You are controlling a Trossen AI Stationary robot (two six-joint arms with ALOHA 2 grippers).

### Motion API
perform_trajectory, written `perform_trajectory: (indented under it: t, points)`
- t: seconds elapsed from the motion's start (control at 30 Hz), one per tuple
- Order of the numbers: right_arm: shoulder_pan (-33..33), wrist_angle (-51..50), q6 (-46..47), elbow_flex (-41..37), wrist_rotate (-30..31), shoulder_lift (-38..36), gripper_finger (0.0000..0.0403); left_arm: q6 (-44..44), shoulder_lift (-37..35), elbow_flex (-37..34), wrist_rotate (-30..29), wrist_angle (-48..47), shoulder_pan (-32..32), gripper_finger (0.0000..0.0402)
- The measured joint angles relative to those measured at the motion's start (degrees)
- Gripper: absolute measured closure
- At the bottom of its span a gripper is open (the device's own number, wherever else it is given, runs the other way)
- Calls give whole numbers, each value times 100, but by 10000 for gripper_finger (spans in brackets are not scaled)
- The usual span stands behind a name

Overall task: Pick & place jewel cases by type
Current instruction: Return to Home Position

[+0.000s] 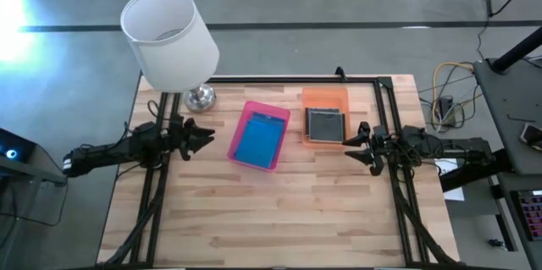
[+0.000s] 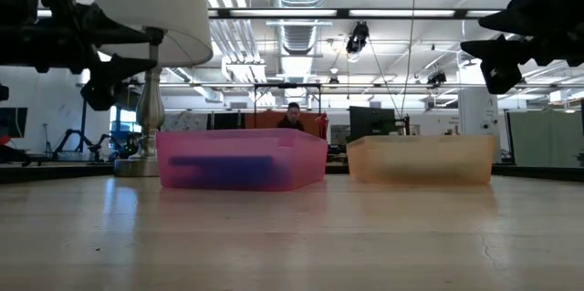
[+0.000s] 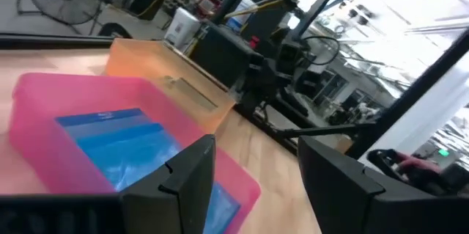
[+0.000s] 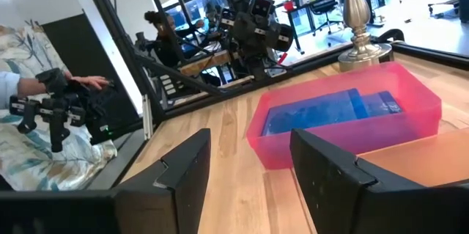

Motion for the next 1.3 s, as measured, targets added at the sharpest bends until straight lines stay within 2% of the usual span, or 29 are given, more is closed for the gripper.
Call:
perform_trajectory:
  t: [0.4, 0.8, 0.83, 0.97, 1.03, 1.3]
  points:
    - [0, -2, 0, 2, 2, 0, 219, -2, 0, -5, 10, -41, -296, 223]
    - [0, -4, 2, 2, 0, 0, 222, 16, 180, -2, -9, 66, -306, 223]
    - [0, -4, 2, 2, 1, 0, 222, 221, 193, -2, -12, 60, -306, 223]
    - [0, -4, 1, 2, 1, 0, 218, 2271, 214, -4, -73, 36, -293, 223]
    - [0, -7, 2, 2, 1, 0, 218, 2846, 221, -5, -75, 38, -293, 223]
    - [0, -7, 2, 2, 0, 0, 223, 3023, 221, 2, -133, 77, -293, 223]
